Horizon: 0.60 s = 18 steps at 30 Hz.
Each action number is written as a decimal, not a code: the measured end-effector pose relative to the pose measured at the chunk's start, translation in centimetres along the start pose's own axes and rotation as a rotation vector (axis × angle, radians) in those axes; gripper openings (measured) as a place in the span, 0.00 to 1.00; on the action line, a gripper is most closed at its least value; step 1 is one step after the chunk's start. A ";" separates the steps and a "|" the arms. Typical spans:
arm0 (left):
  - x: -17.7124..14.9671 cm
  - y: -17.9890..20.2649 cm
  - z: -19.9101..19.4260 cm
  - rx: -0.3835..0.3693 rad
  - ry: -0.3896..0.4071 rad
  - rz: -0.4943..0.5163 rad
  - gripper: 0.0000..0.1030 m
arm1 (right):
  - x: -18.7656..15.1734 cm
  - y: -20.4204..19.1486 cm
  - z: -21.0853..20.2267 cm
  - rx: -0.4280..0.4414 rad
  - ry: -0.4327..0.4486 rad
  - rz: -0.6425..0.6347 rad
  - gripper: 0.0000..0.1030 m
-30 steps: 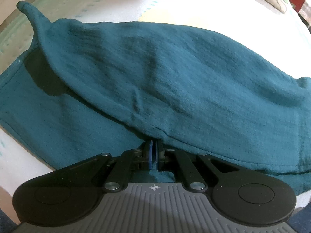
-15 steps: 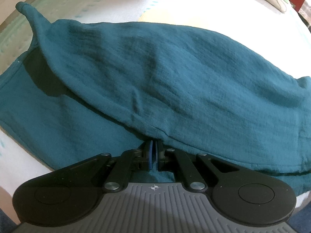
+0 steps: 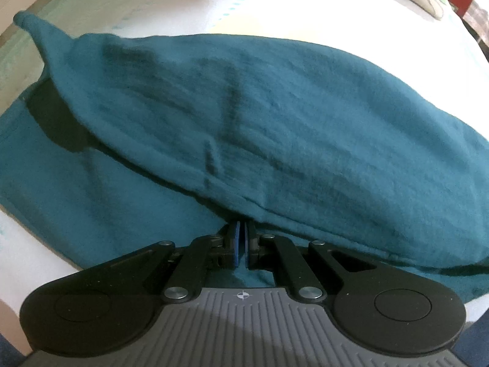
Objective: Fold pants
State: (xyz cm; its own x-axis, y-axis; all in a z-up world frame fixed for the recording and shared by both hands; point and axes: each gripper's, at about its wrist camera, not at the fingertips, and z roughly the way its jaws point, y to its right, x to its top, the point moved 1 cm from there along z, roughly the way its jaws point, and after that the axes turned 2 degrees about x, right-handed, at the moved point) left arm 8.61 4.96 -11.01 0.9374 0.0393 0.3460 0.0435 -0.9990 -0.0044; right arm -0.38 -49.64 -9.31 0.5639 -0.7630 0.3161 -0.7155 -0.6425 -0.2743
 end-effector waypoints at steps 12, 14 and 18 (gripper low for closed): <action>0.0 0.6 0.1 0.019 0.003 0.024 0.03 | -3.3 5.0 3.5 0.084 -0.068 0.165 0.40; -0.1 0.9 -0.1 0.025 0.005 0.033 0.03 | -2.9 4.0 3.6 0.083 -0.054 0.148 0.40; -0.1 0.9 -0.1 0.023 0.003 0.028 0.04 | -1.0 0.0 4.1 0.118 -0.015 0.053 0.40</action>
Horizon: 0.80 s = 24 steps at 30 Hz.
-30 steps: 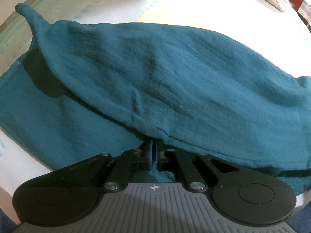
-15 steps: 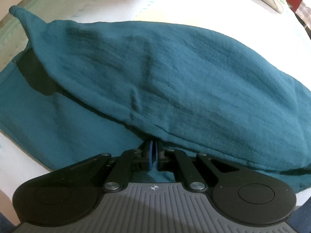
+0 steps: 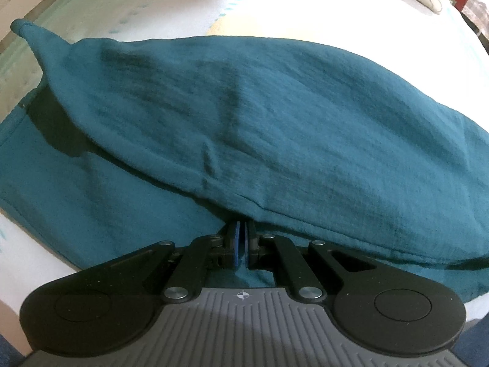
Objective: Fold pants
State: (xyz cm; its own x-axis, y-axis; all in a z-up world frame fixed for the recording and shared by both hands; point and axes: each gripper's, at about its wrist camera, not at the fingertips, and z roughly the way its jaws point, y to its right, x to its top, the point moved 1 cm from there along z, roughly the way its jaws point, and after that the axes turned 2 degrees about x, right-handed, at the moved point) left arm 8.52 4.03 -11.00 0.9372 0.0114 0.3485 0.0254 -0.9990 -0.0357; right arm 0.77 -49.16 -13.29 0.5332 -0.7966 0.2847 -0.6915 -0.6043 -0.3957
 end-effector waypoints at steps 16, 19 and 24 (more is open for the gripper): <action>-0.1 0.1 0.1 0.007 0.014 0.016 0.03 | 0.3 2.0 -2.9 -0.027 -0.001 0.011 0.40; 0.0 -0.1 0.0 -0.007 0.016 0.000 0.03 | -0.7 4.9 -3.4 -0.047 -0.019 0.063 0.43; 0.4 -0.8 -0.3 -0.050 0.021 -0.044 0.00 | -1.7 6.3 -2.6 -0.011 -0.036 0.120 0.45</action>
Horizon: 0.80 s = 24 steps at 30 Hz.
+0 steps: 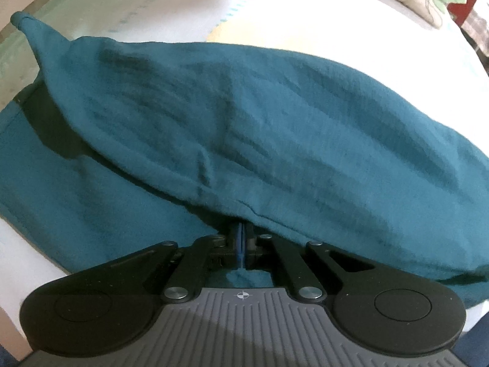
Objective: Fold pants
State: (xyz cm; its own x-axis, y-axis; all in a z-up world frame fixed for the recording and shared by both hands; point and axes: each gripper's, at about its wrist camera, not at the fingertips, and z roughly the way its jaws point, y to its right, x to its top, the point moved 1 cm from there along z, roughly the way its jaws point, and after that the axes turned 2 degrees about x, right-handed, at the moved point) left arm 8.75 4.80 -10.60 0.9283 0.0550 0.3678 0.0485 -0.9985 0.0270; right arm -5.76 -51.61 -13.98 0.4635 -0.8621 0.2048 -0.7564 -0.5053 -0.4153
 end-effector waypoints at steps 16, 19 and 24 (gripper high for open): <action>1.3 0.1 1.3 -0.012 -0.008 -0.004 0.01 | 4.9 -11.7 5.5 0.066 -0.017 -0.180 0.18; 1.4 0.0 1.5 -0.011 -0.003 -0.004 0.01 | 4.8 -13.2 6.8 0.038 -0.039 -0.232 0.18; 0.6 1.3 0.7 0.006 0.010 0.021 0.01 | 4.6 -13.9 9.2 0.011 -0.066 -0.248 0.28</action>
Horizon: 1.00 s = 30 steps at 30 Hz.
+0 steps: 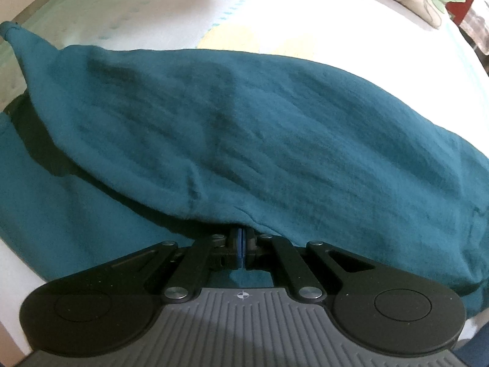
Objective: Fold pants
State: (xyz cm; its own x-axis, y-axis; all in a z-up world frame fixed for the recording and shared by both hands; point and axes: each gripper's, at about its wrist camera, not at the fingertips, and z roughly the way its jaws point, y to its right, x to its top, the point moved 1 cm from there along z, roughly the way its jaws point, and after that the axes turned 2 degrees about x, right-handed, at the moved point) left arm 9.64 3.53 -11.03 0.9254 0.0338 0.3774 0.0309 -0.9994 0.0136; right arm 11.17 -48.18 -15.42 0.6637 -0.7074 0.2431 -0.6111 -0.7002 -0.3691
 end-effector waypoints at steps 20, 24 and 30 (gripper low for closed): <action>0.1 0.0 -0.2 0.000 0.002 -0.004 0.01 | -4.0 9.9 -9.7 -0.016 0.153 0.137 0.49; 0.0 0.1 -0.2 0.008 0.004 0.008 0.01 | -4.1 11.1 -9.5 -0.013 0.155 0.174 0.49; 0.0 0.3 -0.3 0.010 0.007 0.013 0.01 | -1.1 8.6 -7.6 0.006 0.199 0.074 0.49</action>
State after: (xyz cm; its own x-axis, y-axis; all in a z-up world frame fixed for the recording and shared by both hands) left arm 9.57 3.24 -10.78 0.9232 0.0204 0.3837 0.0223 -0.9998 -0.0007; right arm 1.92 -54.11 -12.08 0.5187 -0.7622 0.3874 -0.6519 -0.6457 -0.3976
